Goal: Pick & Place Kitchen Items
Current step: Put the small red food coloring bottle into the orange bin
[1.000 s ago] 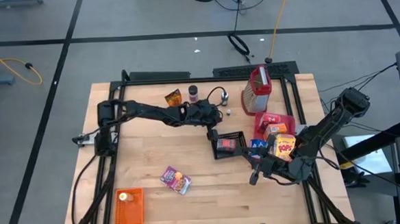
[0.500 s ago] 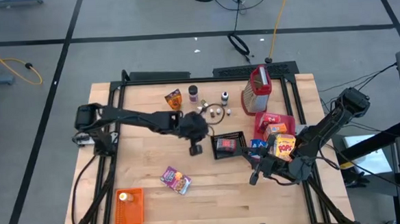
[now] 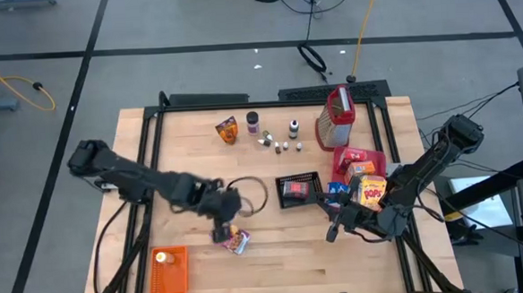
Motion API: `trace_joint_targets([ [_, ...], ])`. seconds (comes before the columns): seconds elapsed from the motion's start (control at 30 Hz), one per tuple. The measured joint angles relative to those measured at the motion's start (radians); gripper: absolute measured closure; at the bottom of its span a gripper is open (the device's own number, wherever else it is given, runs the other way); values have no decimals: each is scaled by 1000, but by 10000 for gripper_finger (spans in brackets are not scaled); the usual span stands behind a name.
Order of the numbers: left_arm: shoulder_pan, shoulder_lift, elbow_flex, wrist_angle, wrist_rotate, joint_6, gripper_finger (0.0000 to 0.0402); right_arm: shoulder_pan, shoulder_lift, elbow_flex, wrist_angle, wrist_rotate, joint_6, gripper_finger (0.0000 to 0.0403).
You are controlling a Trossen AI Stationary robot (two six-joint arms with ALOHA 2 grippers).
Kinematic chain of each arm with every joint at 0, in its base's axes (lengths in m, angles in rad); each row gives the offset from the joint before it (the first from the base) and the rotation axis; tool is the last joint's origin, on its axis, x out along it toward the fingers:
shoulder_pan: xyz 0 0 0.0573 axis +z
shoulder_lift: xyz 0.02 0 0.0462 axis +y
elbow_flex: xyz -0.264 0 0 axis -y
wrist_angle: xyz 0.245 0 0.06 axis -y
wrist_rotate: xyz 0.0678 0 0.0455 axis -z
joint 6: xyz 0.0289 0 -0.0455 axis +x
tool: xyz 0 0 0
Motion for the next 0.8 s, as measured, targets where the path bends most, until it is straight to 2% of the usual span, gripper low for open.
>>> trace_joint_targets([
  [0.23, -209, 3, 1, -83, -18, -303, 401, 0, 0, 0, -3, 0, 15, 348],
  [0.63, -566, 4, 1, -92, -169, -821, 401, 0, 0, 0, -11, 0, 38, 348],
  [0.8, -676, 4, 1, -92, -199, -853, 401, 0, 0, 0, -11, 0, 37, 348],
])
